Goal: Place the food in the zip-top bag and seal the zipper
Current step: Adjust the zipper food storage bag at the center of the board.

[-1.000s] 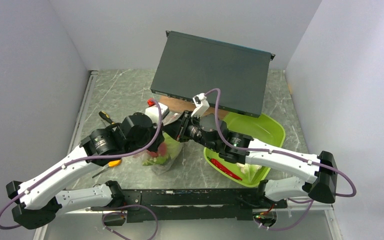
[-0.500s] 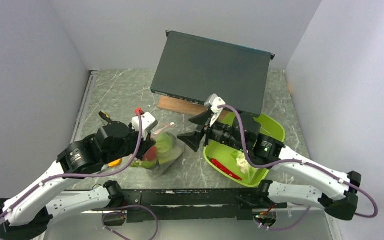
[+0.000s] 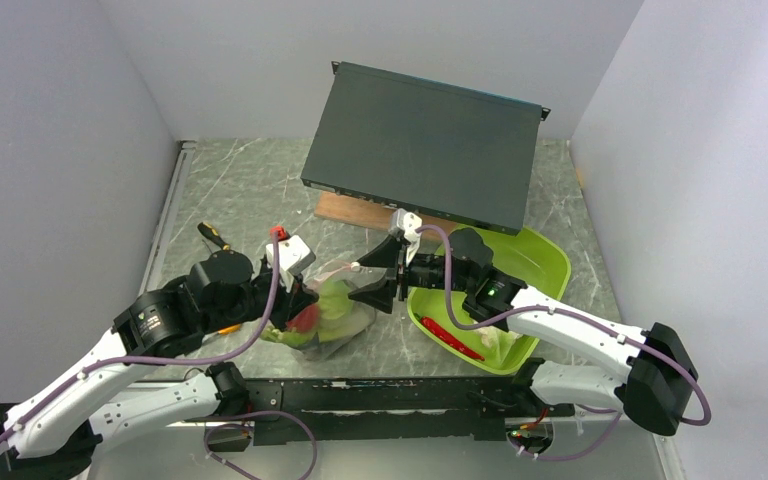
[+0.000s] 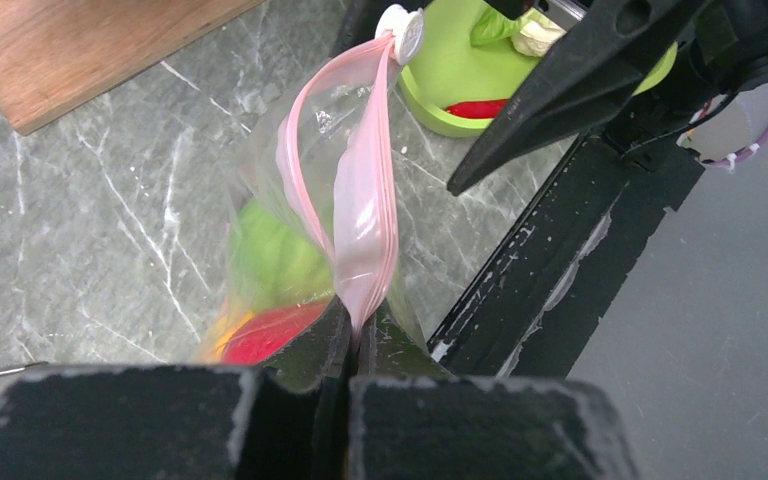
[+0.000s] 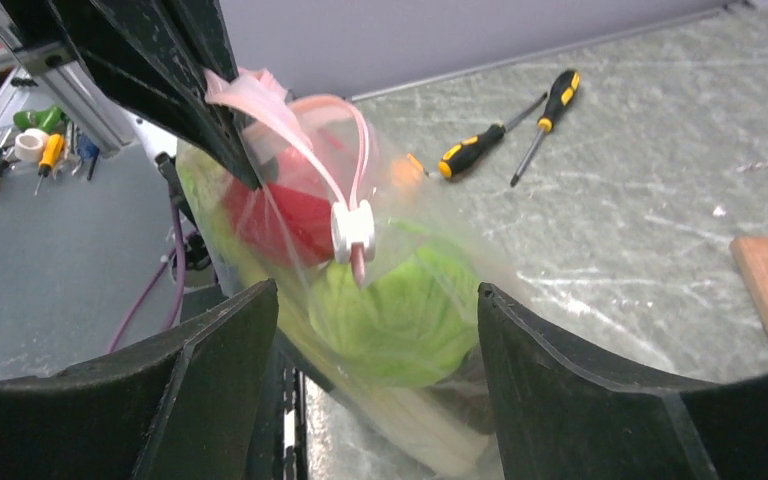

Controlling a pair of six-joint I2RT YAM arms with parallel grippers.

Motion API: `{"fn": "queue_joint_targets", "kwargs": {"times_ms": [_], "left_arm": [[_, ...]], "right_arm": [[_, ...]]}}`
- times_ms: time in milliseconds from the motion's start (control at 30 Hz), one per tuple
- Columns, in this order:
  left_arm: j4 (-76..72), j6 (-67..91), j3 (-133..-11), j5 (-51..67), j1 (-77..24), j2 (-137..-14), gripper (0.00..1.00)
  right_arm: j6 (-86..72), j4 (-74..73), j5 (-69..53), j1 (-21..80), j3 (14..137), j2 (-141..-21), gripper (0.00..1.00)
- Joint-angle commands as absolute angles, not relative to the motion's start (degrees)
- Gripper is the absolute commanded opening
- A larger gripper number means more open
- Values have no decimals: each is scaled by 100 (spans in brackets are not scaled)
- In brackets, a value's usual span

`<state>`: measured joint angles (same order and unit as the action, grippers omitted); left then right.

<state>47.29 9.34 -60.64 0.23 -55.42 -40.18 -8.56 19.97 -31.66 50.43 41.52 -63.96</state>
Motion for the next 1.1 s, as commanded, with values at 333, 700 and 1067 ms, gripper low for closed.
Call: {"fn": "queue_joint_targets", "kwargs": {"times_ms": [333,700,1067], "left_arm": [[4487,1028,-6180,264,-5529,-4013,0],[5550,969,-7042,17,-5530,-4630,32],[6177,89,-8477,-659,-5529,-5799,84]], "right_arm": [[-816,2746,-3431,5056,4572,-6549,54],[-457,1668,-3715,5049,5093,-6342,0],[-283,675,-4165,5050,5697,-6296,0]]}}
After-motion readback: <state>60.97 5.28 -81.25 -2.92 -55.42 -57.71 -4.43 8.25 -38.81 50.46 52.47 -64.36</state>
